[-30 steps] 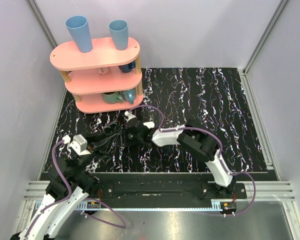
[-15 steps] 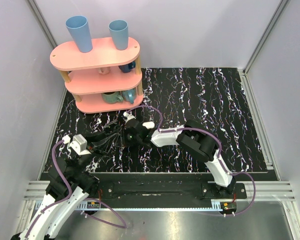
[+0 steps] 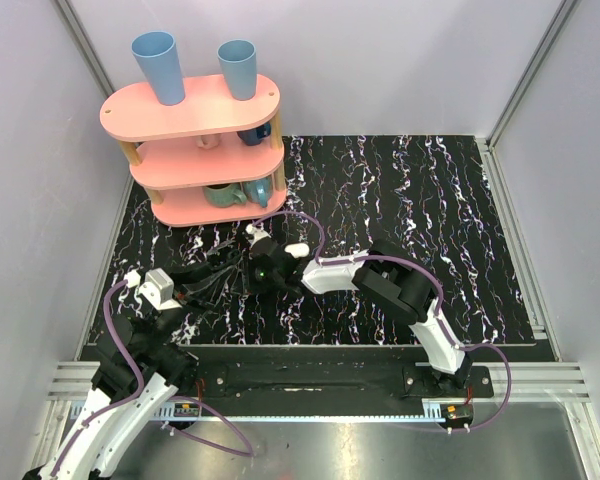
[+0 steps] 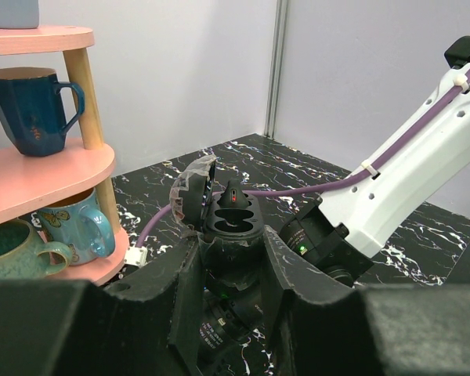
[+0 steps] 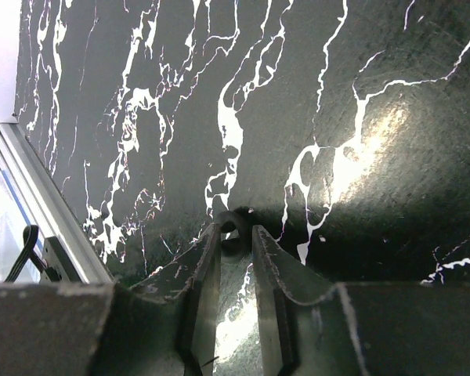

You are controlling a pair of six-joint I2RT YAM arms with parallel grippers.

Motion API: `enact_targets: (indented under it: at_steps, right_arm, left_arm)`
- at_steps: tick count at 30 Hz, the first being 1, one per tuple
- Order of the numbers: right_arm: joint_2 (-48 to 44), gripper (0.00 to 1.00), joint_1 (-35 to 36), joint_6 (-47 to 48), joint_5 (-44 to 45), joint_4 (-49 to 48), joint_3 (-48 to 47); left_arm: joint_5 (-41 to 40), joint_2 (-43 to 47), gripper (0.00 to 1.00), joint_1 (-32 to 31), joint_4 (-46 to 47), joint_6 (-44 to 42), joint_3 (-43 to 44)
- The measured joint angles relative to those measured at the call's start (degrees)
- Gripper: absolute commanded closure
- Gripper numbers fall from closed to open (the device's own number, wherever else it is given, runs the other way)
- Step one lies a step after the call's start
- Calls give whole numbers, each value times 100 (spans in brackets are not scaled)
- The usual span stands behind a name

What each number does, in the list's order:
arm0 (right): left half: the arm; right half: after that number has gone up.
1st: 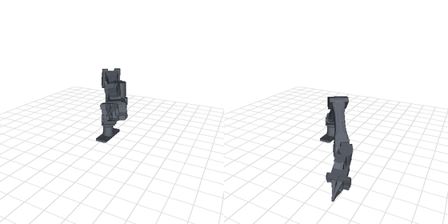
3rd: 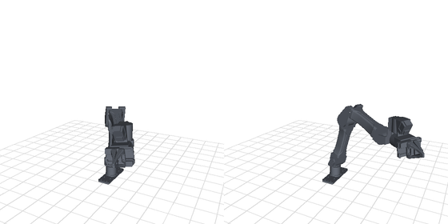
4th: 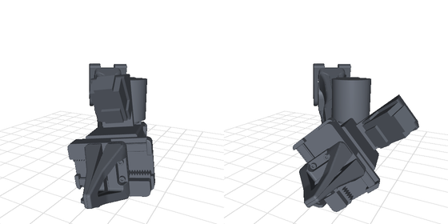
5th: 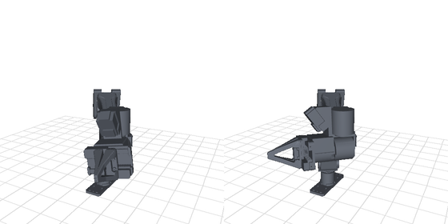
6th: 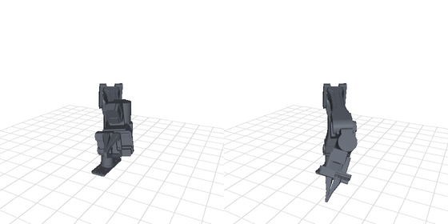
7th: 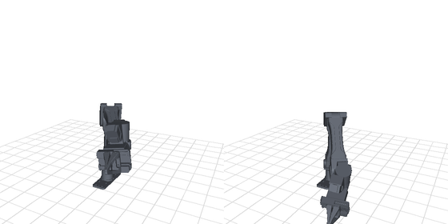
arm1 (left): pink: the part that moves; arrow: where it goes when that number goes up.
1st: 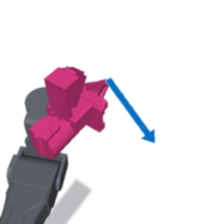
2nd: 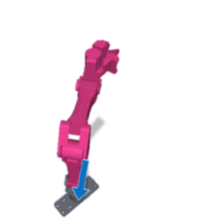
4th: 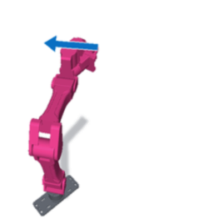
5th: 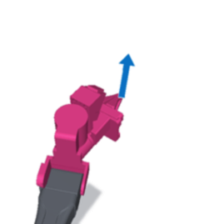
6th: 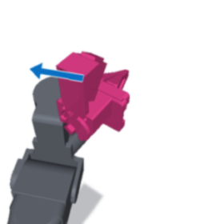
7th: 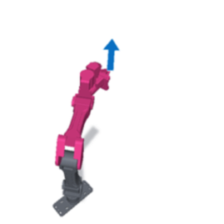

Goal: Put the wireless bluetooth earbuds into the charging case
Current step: Move the left earbud to the center of the board.

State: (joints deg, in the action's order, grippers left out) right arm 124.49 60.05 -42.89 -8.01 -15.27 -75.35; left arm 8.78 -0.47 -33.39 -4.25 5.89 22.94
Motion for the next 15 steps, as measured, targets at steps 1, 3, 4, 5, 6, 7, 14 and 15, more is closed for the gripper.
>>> enact_targets:
  at_steps: [1, 3, 4, 5, 6, 7, 14, 15]
  right_arm:
    - [0, 71, 2, 13, 0, -2, -2]
    - [0, 71, 7, 46, 0, 0, -2]
    - [0, 71, 9, 66, 2, 0, -2]
    - [0, 71, 15, 79, 4, 2, -4]
    - [0, 71, 22, 96, 4, 4, -7]
    - [0, 71, 35, 114, 11, 4, -7]
    - [0, 70, 129, 249, 116, 15, -28]
    - [0, 70, 136, 262, 131, 15, -31]
  left_arm:
    - [0, 0, 100, 0, 0, 2, 0]
    - [2, 0, 100, 0, 0, 2, 0]
    - [2, 0, 100, 2, 0, 4, 0]
    - [2, 0, 100, 2, 0, 7, 0]
    - [2, 0, 100, 7, 0, 15, 0]
    - [4, 0, 100, 9, 0, 17, 0]
    - [2, 0, 100, 11, 0, 20, 0]
    - [4, 0, 100, 11, 0, 20, 0]
